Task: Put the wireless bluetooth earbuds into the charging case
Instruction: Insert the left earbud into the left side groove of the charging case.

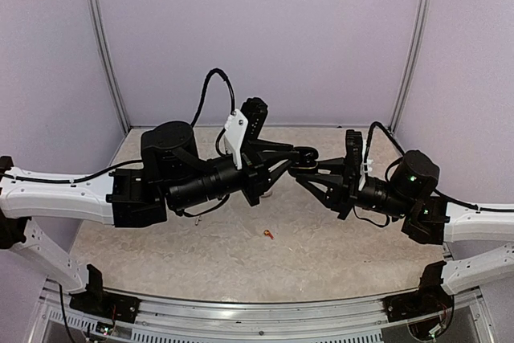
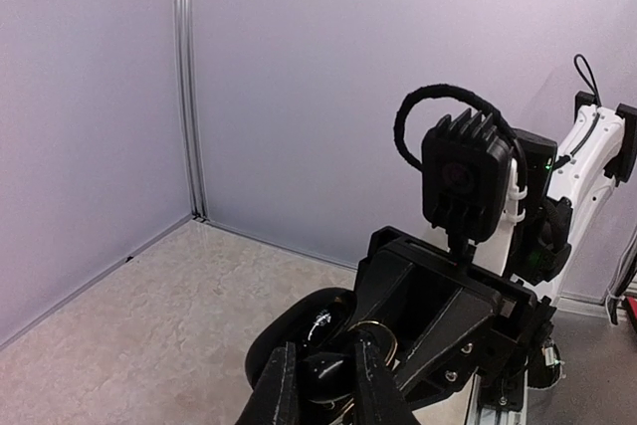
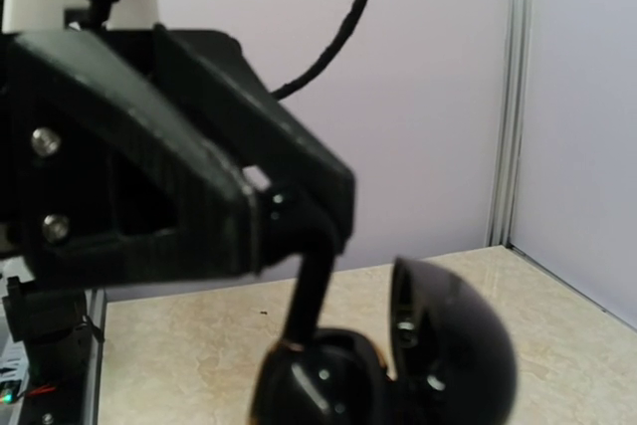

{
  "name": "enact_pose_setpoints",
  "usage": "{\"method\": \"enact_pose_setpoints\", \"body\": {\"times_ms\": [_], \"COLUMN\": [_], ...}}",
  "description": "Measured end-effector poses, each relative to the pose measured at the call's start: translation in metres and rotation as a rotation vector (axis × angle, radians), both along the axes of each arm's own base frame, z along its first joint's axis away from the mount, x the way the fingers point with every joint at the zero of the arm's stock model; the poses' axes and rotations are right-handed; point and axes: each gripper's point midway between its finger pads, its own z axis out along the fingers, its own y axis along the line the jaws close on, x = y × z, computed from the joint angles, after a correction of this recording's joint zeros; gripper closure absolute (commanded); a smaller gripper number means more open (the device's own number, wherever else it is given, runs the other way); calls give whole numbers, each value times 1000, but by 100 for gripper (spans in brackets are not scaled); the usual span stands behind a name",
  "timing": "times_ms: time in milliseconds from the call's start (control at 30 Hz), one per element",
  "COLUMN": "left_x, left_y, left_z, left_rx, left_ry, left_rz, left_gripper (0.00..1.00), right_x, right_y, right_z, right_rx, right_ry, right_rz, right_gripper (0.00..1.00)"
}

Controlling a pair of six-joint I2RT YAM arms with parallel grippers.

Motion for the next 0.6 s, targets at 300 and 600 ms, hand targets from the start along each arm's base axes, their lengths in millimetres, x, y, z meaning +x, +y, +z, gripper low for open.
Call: {"method": "enact_pose_setpoints", "body": {"times_ms": [300,600], "left_x": [3,8], "left_y": [-1,1], "left_z": [-4,-4], "left_rx": [16,21], "left_ry": [-13,-18], "left_rz": [17,51], "left_gripper": [85,85], "right_x": [-2,-3], "right_y": [1,-1], "right_z": [0,2], "right_rx": [-2,4], "right_ry": [-5,-8], "right_rz": [9,8], "right_gripper": [100,100]}}
